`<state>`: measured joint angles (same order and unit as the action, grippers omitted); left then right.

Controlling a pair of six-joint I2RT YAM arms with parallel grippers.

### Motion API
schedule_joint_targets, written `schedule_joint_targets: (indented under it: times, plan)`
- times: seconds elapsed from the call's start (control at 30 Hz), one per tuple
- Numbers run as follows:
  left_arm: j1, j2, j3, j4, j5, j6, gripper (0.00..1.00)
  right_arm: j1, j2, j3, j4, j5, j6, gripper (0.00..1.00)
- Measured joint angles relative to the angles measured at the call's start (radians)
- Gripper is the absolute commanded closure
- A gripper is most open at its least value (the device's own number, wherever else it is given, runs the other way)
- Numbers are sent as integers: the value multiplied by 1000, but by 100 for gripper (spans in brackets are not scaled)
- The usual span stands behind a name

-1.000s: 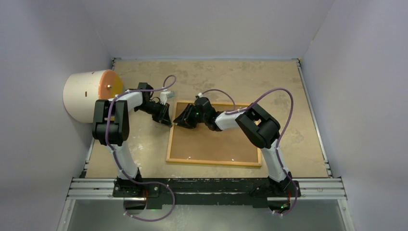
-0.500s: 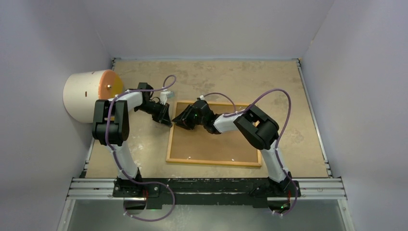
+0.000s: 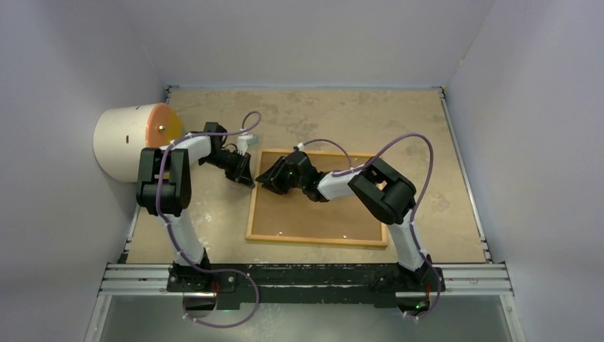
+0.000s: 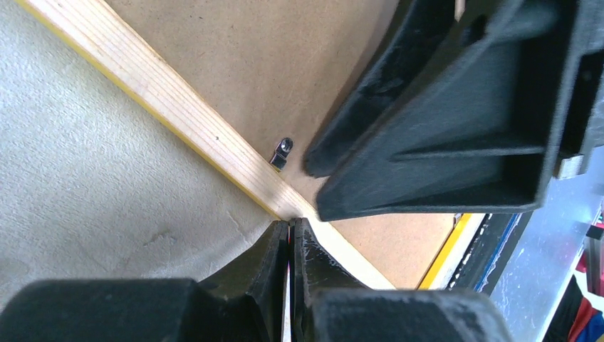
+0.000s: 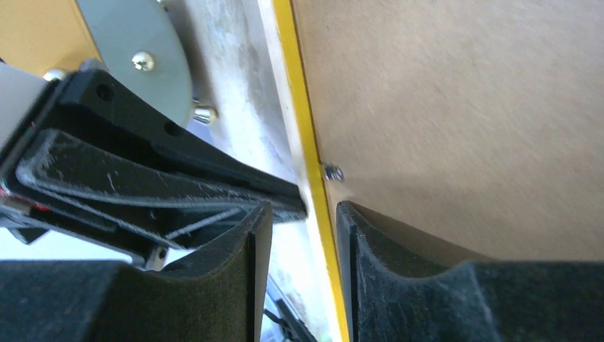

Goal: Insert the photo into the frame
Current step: Install the photo frame at the center of the board.

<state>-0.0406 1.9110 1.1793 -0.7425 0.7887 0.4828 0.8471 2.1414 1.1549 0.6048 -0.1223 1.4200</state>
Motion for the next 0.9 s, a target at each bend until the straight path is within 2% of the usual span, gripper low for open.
schedule_joint_targets:
  times: [0.17,0.43,0.63,0.9]
  plan:
    - [0,-2,0,-3,0,8,100,-9,-120,-72,-104,27,-88,46]
    - [0,-2,0,-4,0,8,100,-122,-285,-101,-252,98,-241,48]
    - [0,-2,0,-4,0,10,100,-232,-260,-89,-334,132,-318,54]
    - [0,-2,0,-4,0,11,100,-245,-144,38,-375,127,-363,59]
